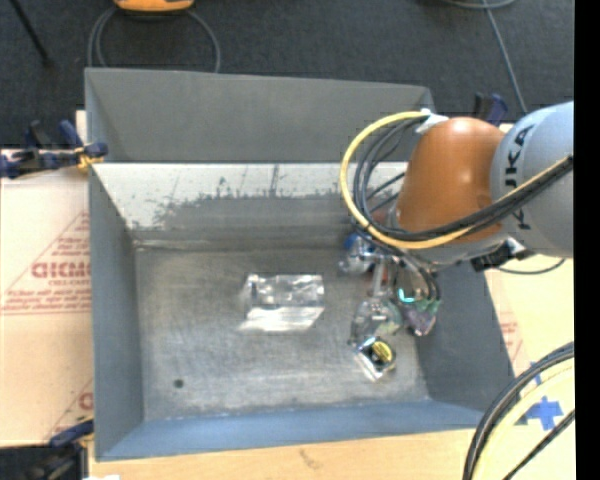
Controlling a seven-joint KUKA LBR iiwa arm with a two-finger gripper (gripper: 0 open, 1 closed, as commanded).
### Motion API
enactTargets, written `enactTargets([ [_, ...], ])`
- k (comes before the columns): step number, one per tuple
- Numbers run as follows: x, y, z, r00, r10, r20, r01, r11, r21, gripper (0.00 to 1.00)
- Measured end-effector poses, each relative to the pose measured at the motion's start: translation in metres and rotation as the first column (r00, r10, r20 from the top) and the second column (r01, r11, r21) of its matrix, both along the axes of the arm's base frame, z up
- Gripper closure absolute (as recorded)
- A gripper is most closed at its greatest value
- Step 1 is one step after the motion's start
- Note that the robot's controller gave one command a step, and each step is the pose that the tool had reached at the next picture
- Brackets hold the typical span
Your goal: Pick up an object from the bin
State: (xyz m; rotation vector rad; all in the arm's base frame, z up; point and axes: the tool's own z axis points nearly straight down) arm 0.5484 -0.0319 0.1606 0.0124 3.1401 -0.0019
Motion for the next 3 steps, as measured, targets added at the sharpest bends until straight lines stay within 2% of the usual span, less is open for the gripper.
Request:
enactTargets([
  [1, -0.07, -0.081, -0.078, 0.987, 0.16, 0.011, -0.16, 0.987, -0.004, 0.0],
  [2, -0.071, -0.078, -0.077, 0.986, 0.168, 0.006, -0.167, 0.986, -0.002, 1.0],
  [3, -0.059, -0.102, 0.046, 0.867, 0.498, 0.005, -0.498, 0.867, -0.005, 1.0],
])
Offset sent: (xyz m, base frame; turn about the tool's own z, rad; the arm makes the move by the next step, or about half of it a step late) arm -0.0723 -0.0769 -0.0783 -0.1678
